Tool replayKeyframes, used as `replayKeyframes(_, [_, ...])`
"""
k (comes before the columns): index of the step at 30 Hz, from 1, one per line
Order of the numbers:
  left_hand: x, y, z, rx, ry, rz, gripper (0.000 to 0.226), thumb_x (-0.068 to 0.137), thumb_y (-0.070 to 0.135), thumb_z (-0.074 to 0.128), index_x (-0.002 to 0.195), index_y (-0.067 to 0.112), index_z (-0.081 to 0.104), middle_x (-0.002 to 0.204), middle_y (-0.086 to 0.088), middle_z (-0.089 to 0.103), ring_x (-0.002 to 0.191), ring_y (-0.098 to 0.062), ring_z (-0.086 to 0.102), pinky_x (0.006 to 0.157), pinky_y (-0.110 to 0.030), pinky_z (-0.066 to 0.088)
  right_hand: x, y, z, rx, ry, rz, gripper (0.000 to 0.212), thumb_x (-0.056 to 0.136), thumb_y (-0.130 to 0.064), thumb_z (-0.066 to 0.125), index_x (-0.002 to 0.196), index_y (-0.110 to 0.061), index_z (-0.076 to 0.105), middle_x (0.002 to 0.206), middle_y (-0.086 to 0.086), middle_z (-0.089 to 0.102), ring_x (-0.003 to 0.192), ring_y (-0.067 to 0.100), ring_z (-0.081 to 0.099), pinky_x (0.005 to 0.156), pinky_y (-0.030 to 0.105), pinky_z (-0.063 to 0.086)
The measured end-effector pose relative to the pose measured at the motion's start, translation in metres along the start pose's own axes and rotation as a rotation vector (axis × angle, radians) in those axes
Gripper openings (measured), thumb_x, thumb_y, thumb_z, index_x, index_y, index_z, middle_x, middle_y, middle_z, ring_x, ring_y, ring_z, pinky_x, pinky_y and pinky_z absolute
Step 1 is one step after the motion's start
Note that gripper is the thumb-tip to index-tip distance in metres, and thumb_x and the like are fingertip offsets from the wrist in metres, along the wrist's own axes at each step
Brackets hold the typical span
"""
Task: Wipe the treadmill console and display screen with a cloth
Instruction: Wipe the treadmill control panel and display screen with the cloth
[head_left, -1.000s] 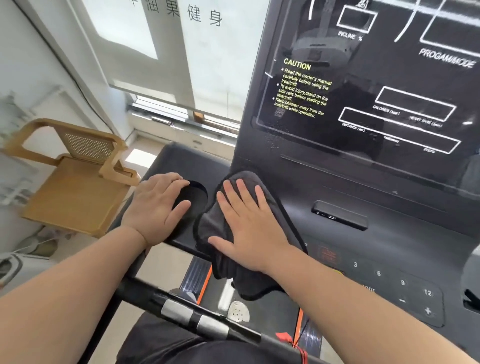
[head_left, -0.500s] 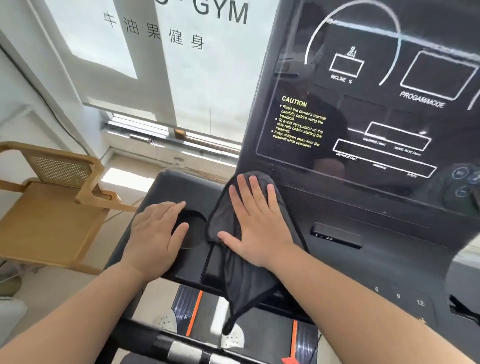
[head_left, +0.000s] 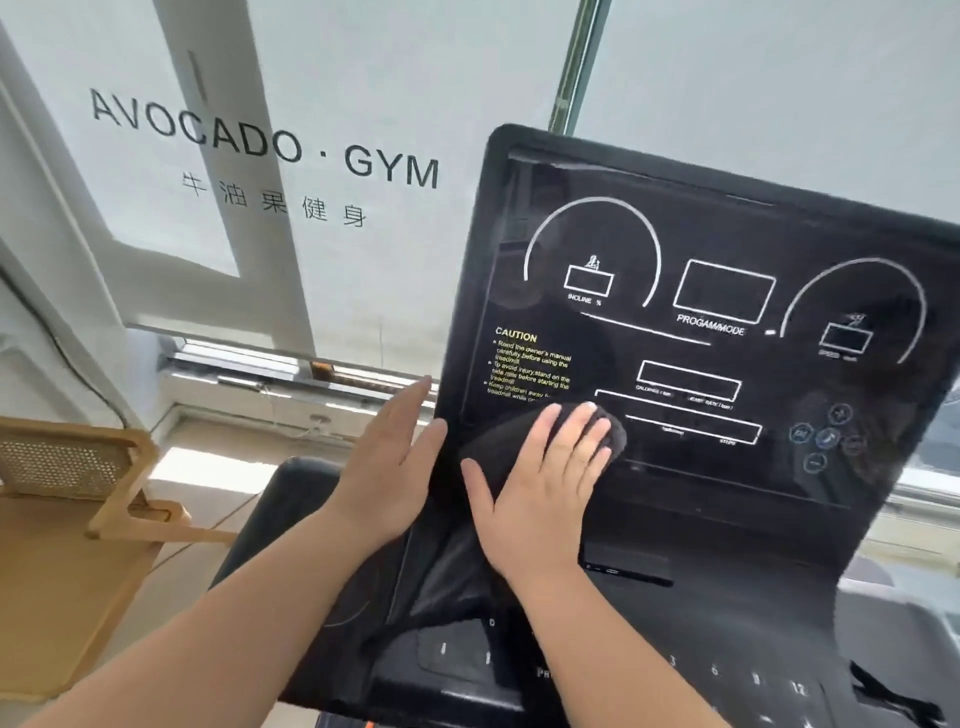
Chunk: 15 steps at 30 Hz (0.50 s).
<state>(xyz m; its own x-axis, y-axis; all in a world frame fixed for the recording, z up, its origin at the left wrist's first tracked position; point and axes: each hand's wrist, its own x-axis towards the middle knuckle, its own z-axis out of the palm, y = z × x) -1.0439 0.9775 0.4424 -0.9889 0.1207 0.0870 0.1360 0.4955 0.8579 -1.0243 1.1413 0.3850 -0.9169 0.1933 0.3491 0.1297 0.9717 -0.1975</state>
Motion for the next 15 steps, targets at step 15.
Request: replayKeyframes(15, [0.006,0.016,-0.006,-0.528,-0.005,-0.201,0.043,0.105,0.053,0.028,0.148,0.052,0.036,0.133,0.024,0.064,0.122,0.007,0.057,0.103,-0.035,0.044,0.177,-0.009,-0.106,-0.42,0.219,-0.595,0.108,0.086,-0.088,0.031,0.165,-0.019,0.006,0.173,0.014,-0.005,0.157,0.043,-0.006,0.119,0.074,-0.002])
